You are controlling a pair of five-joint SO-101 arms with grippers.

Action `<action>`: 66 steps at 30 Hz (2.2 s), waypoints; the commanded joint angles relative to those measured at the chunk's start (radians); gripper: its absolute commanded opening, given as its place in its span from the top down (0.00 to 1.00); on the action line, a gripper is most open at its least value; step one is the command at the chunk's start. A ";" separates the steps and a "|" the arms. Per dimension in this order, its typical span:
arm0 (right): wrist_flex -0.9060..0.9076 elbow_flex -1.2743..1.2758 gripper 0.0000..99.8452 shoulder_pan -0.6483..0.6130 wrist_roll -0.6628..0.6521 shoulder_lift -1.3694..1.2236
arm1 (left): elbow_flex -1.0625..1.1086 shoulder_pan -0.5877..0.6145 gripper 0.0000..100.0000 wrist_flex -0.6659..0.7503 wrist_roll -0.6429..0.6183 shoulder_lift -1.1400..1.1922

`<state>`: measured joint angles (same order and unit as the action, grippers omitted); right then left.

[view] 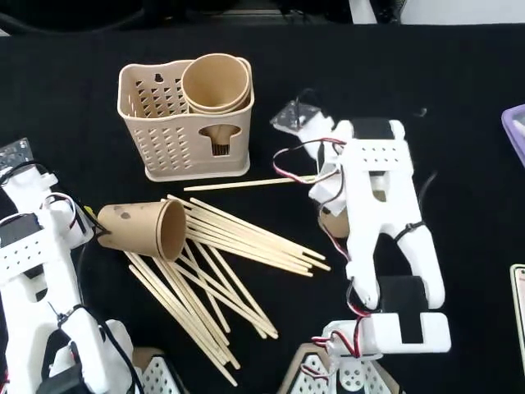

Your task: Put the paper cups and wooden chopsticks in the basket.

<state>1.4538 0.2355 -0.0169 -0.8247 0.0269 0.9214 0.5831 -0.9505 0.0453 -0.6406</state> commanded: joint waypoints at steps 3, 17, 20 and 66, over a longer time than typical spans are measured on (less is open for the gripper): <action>0.002 -0.064 0.99 -0.014 0.011 0.004 | -0.013 0.005 0.78 0.018 -0.002 -0.009; 0.064 -0.134 0.99 -0.068 0.051 0.473 | -0.013 0.004 0.78 0.018 -0.002 -0.009; 0.057 -0.225 0.99 -0.147 0.104 0.584 | -0.013 0.004 0.78 0.018 -0.002 -0.009; -0.163 -0.684 0.99 -0.543 0.133 -0.050 | -0.013 0.010 0.78 0.018 -0.002 -0.011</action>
<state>1.3050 -0.3798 -0.5478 -0.6836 -0.0222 0.9214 0.5831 -0.9505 0.0453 -0.6406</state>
